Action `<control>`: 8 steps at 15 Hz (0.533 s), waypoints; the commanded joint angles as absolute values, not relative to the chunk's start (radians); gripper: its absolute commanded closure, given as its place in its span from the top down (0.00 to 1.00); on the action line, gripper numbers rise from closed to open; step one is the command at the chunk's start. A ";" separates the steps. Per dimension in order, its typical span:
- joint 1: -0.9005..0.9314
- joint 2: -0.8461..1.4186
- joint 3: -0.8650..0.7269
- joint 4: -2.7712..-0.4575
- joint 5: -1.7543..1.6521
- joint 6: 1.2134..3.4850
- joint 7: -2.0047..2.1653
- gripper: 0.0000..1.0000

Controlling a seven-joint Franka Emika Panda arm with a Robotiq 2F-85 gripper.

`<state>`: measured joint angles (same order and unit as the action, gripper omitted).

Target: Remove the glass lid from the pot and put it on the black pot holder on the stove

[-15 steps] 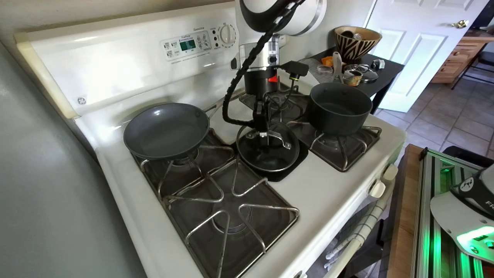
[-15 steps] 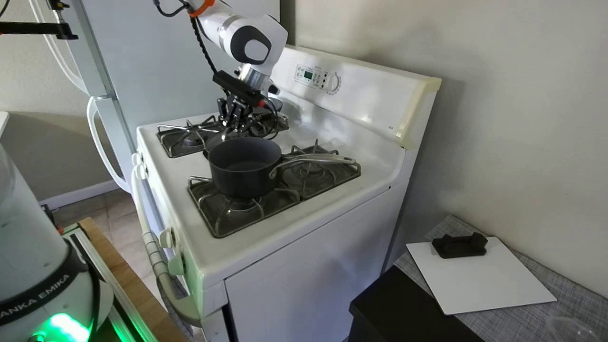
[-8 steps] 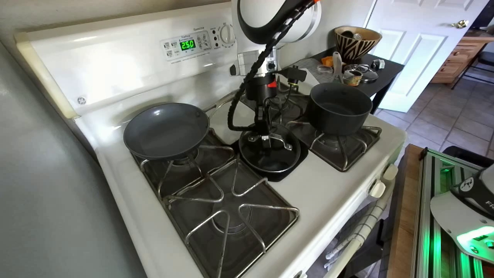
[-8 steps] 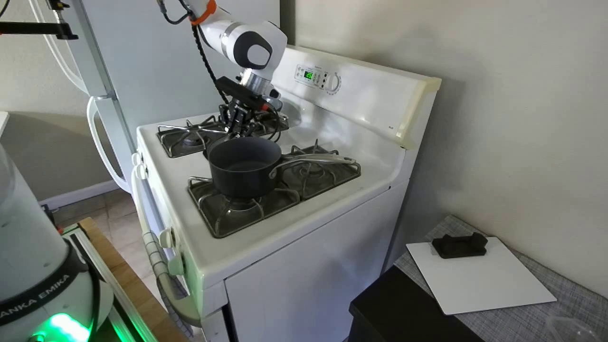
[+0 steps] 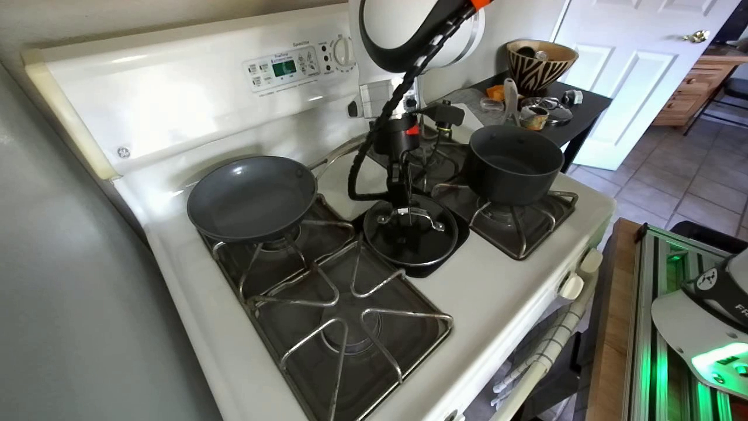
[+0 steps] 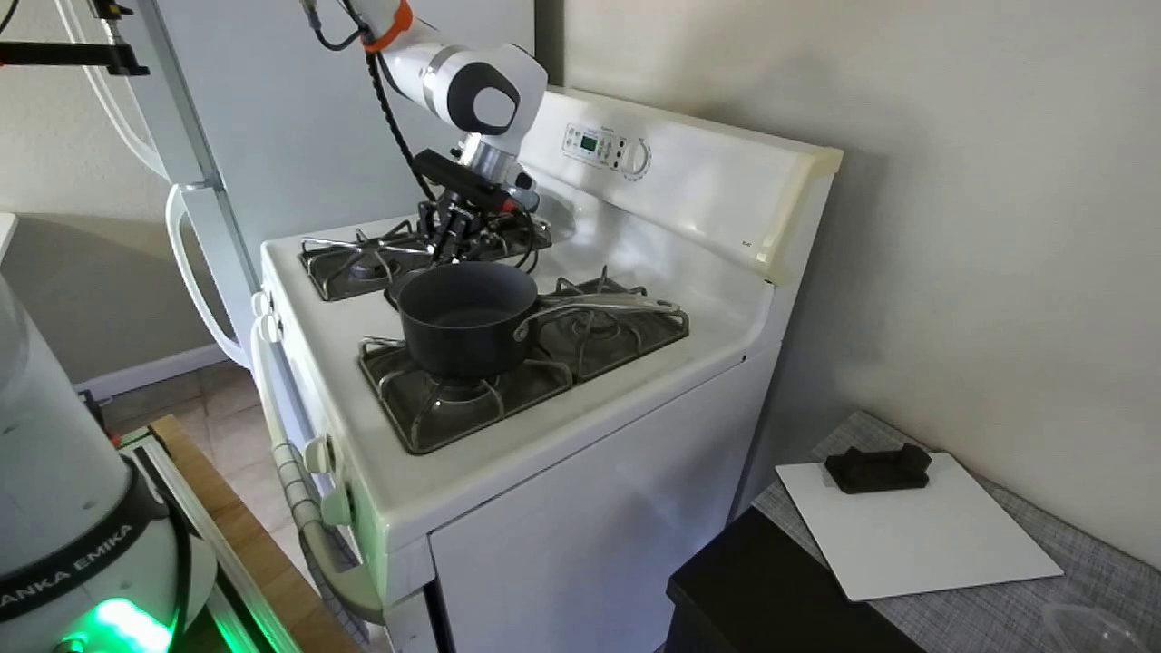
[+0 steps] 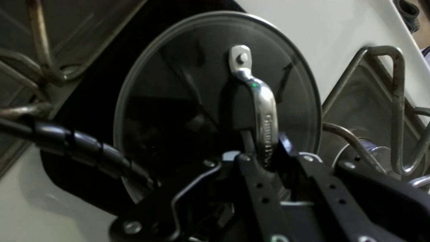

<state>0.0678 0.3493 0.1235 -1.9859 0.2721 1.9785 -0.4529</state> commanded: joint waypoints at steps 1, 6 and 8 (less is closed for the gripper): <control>0.065 0.352 0.134 -1.969 0.234 1.980 -0.430 0.48; 0.060 0.291 0.134 -1.985 0.207 1.987 -0.447 0.89; 0.058 0.235 0.133 -2.005 0.206 1.999 -0.451 1.00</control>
